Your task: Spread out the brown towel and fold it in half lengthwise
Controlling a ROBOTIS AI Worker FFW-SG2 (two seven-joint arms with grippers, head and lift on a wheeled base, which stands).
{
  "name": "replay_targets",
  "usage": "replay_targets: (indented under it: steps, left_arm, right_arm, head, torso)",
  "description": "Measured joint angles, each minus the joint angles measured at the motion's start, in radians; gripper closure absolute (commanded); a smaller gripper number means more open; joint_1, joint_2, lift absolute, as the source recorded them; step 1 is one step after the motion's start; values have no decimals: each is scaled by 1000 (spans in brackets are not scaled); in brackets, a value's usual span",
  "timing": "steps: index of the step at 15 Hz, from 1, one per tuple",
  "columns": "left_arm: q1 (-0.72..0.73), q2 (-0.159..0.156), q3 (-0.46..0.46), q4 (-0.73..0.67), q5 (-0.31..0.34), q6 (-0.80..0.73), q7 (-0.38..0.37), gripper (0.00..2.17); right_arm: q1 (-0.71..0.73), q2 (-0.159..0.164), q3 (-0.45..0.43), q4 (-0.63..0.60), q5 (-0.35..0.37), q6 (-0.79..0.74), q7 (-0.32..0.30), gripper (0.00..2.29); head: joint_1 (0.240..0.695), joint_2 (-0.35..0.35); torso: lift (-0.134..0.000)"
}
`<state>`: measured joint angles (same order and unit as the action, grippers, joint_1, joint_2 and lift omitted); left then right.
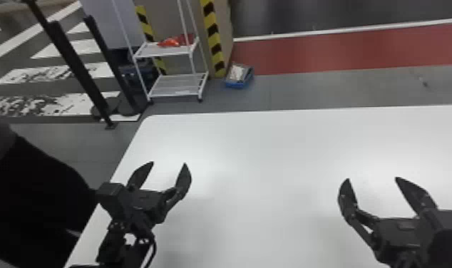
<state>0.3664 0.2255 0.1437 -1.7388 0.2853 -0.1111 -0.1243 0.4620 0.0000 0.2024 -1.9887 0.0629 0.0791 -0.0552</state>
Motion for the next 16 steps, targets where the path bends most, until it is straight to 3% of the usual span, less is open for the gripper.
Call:
replay_targets:
  steps: [16]
  left_arm:
    - [-4,0,-1,5,0,0,-2,76]
  right_arm:
    - [0,0,-3,2,-6,0,-11,134]
  head:
    - [695,251]
  torso:
    - [-125]
